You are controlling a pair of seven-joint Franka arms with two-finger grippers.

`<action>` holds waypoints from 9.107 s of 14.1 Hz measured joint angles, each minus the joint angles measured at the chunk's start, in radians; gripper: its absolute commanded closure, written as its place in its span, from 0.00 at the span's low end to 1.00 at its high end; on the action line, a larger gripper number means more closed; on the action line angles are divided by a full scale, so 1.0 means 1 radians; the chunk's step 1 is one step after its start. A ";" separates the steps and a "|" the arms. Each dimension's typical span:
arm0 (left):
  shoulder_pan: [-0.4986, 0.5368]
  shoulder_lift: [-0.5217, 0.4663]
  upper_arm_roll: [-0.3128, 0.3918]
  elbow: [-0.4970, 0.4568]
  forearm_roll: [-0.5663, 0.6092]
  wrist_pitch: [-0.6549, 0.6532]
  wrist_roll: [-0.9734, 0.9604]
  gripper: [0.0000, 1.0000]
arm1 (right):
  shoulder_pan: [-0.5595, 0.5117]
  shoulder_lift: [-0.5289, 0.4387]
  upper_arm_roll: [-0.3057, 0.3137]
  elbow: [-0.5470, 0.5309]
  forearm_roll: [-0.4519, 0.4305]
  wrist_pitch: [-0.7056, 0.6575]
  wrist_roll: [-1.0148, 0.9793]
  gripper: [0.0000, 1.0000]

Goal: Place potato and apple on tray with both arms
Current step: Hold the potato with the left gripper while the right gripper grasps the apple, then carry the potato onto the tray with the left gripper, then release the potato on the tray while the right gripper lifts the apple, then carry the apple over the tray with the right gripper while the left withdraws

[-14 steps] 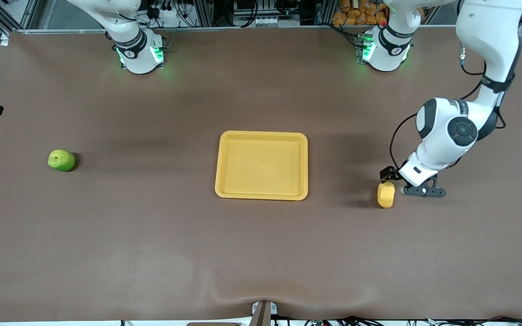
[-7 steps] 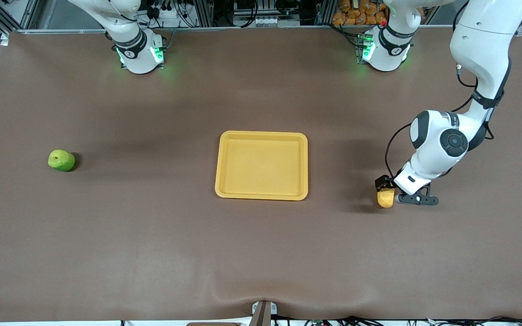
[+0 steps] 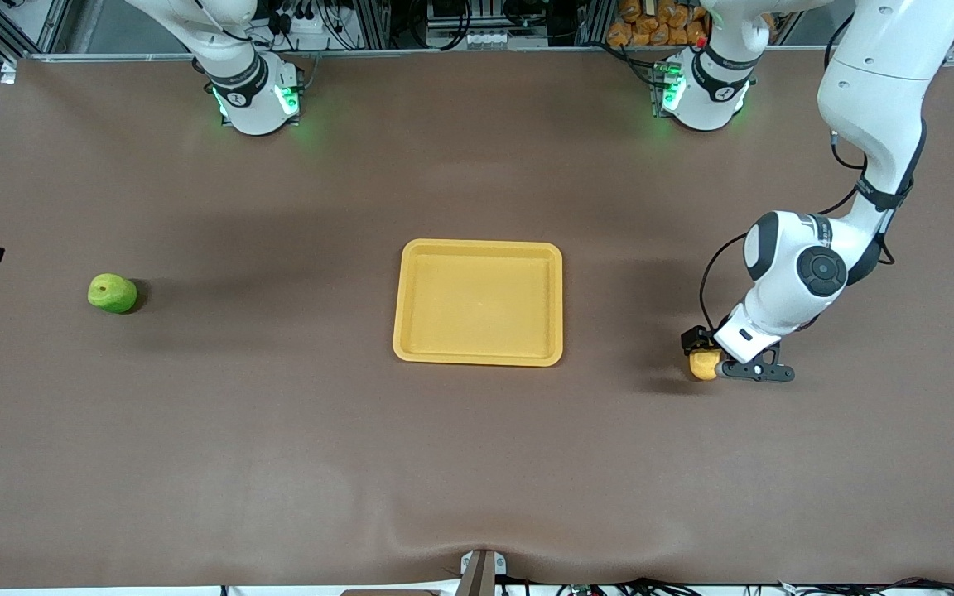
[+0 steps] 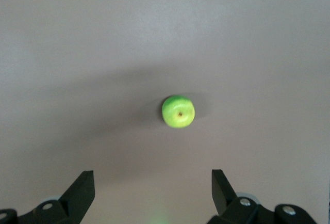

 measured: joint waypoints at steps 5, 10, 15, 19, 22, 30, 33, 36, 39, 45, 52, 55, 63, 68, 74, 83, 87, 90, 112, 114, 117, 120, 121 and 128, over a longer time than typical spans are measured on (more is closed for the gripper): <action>-0.003 0.010 0.000 0.010 0.002 0.000 0.000 0.00 | -0.040 0.088 0.000 0.001 0.000 0.051 -0.068 0.00; -0.004 0.012 0.000 0.018 0.002 0.000 0.000 0.38 | -0.076 0.197 -0.001 0.000 0.000 0.081 -0.068 0.00; -0.006 0.014 -0.001 0.024 0.003 0.000 0.000 0.60 | -0.106 0.289 -0.001 0.000 0.002 0.091 -0.068 0.00; -0.014 0.029 0.000 0.047 0.005 0.000 0.000 1.00 | -0.126 0.332 -0.001 -0.059 0.003 0.161 -0.068 0.00; -0.015 0.034 0.000 0.056 0.006 0.000 0.000 1.00 | -0.130 0.347 -0.001 -0.134 0.003 0.224 -0.068 0.00; -0.023 0.000 0.000 0.094 0.011 -0.100 -0.005 1.00 | -0.132 0.392 0.000 -0.210 0.003 0.292 -0.068 0.00; -0.041 -0.038 -0.001 0.103 0.028 -0.161 -0.060 1.00 | -0.137 0.393 0.000 -0.237 0.003 0.308 -0.068 0.00; -0.085 -0.062 -0.003 0.141 0.049 -0.249 -0.143 1.00 | -0.146 0.394 0.000 -0.285 0.004 0.379 -0.068 0.12; -0.167 -0.071 -0.006 0.216 0.053 -0.349 -0.250 1.00 | -0.149 0.393 0.001 -0.304 0.004 0.400 -0.068 0.66; -0.384 -0.054 -0.007 0.343 0.132 -0.492 -0.491 1.00 | -0.147 0.395 0.009 -0.302 0.004 0.329 -0.069 0.77; -0.579 0.110 -0.004 0.527 0.238 -0.627 -0.638 1.00 | -0.080 0.391 0.025 -0.159 0.005 0.104 -0.023 1.00; -0.627 0.161 -0.003 0.545 0.266 -0.656 -0.651 1.00 | -0.043 0.391 0.026 -0.125 0.006 0.085 -0.010 1.00; -0.667 0.217 -0.003 0.551 0.270 -0.672 -0.723 1.00 | 0.077 0.382 0.034 -0.089 0.049 0.038 0.124 1.00; -0.690 0.259 -0.002 0.554 0.271 -0.673 -0.747 0.63 | 0.129 0.342 0.035 -0.088 0.108 0.029 0.140 1.00; -0.691 0.262 0.002 0.572 0.271 -0.673 -0.747 0.00 | 0.234 0.341 0.038 -0.088 0.150 0.028 0.307 1.00; -0.644 0.109 0.088 0.618 0.272 -0.686 -0.741 0.00 | 0.442 0.340 0.040 -0.071 0.286 0.040 0.617 1.00; -0.465 0.052 0.089 0.620 0.251 -0.687 -0.594 0.00 | 0.529 0.341 0.041 -0.068 0.329 0.103 0.746 1.00; -0.352 0.018 0.087 0.620 0.206 -0.691 -0.452 0.00 | 0.605 0.354 0.041 -0.069 0.338 0.177 0.858 1.00; -0.103 -0.394 0.080 0.242 -0.001 -0.906 0.002 0.00 | 0.892 0.506 0.029 -0.069 0.479 0.473 1.129 1.00; -0.103 -0.411 0.079 0.242 -0.001 -0.915 0.003 0.00 | 0.892 0.510 0.028 -0.070 0.474 0.473 1.130 0.97; -0.096 -0.451 0.078 0.243 -0.002 -0.950 0.008 0.00 | 0.892 0.518 0.026 -0.071 0.472 0.473 1.154 0.70; -0.078 -0.488 0.080 0.246 -0.002 -0.958 0.017 0.00 | 0.892 0.525 0.021 -0.071 0.458 0.474 1.167 0.00; -0.076 -0.500 0.080 0.252 -0.002 -0.961 0.019 0.00 | 0.892 0.526 0.021 -0.071 0.457 0.474 1.175 0.00; -0.028 -0.555 0.083 0.353 -0.003 -1.058 0.099 0.00 | 0.883 0.526 0.009 -0.017 0.422 0.443 1.198 0.00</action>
